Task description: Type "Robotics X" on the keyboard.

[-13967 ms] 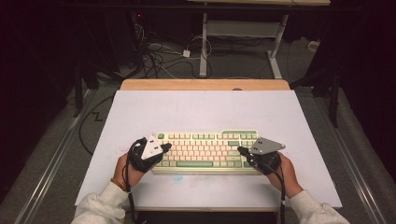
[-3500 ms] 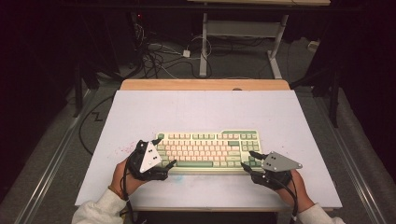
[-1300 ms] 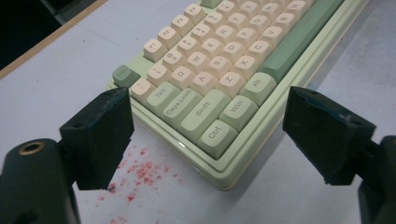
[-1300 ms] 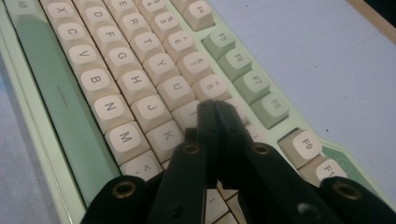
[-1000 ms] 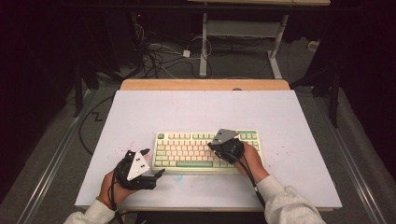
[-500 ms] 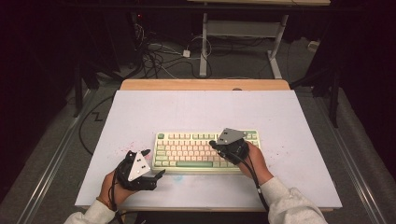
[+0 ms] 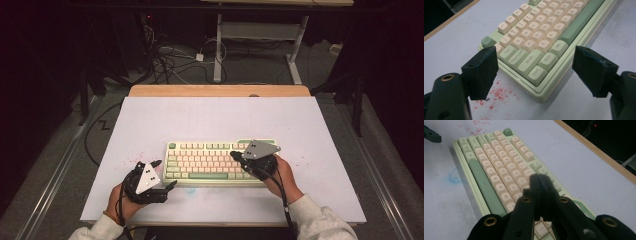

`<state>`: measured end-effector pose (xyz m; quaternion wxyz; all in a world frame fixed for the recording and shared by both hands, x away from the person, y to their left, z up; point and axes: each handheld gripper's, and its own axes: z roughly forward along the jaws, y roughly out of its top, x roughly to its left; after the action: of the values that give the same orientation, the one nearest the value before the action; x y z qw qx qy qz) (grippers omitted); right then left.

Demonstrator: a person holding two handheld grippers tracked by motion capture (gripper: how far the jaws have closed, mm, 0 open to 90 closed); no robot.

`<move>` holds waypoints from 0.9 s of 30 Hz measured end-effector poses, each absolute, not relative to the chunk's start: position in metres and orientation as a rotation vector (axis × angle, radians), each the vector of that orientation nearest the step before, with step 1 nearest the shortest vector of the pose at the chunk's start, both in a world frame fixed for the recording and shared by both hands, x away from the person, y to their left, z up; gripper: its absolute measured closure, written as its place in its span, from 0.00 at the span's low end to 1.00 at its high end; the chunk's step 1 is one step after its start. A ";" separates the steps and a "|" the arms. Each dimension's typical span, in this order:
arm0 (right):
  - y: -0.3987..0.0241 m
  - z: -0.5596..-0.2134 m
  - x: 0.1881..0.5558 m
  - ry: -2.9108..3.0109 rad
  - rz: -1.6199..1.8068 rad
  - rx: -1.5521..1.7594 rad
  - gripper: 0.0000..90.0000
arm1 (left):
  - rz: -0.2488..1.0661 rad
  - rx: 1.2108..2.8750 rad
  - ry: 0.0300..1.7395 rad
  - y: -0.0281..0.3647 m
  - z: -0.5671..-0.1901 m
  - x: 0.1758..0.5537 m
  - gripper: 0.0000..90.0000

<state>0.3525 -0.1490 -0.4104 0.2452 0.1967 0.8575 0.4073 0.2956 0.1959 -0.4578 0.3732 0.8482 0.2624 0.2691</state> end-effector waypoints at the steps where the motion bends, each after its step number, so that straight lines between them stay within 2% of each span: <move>1: -0.150 -0.410 0.351 2.339 1.114 0.536 1.00 | 0.690 2.172 0.673 0.196 -0.458 0.296 0.22; 17: -0.180 -0.410 0.334 2.303 1.142 0.537 0.99 | 0.689 2.146 0.693 0.195 -0.453 0.296 0.24; 18: -0.182 -0.410 0.333 2.302 1.140 0.533 0.93 | 0.685 2.142 0.694 0.195 -0.453 0.296 0.25; 20: -0.186 -0.412 0.330 2.293 1.153 0.527 0.92 | 0.684 2.139 0.693 0.195 -0.452 0.296 0.28; 22: -0.190 -0.413 0.328 2.273 1.150 0.535 0.83 | 0.679 2.136 0.694 0.195 -0.452 0.296 0.29; 24: -0.194 -0.413 0.325 2.255 1.175 0.543 0.77 | 0.680 2.133 0.699 0.195 -0.451 0.296 0.31; 27: -0.199 -0.415 0.321 2.219 1.177 0.554 0.53 | 0.683 2.128 0.711 0.195 -0.450 0.296 0.39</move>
<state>0.3214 -0.1992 -0.4153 0.2809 0.2066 0.8280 0.4392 0.2961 0.1952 -0.4505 0.3878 0.8363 0.2794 0.2685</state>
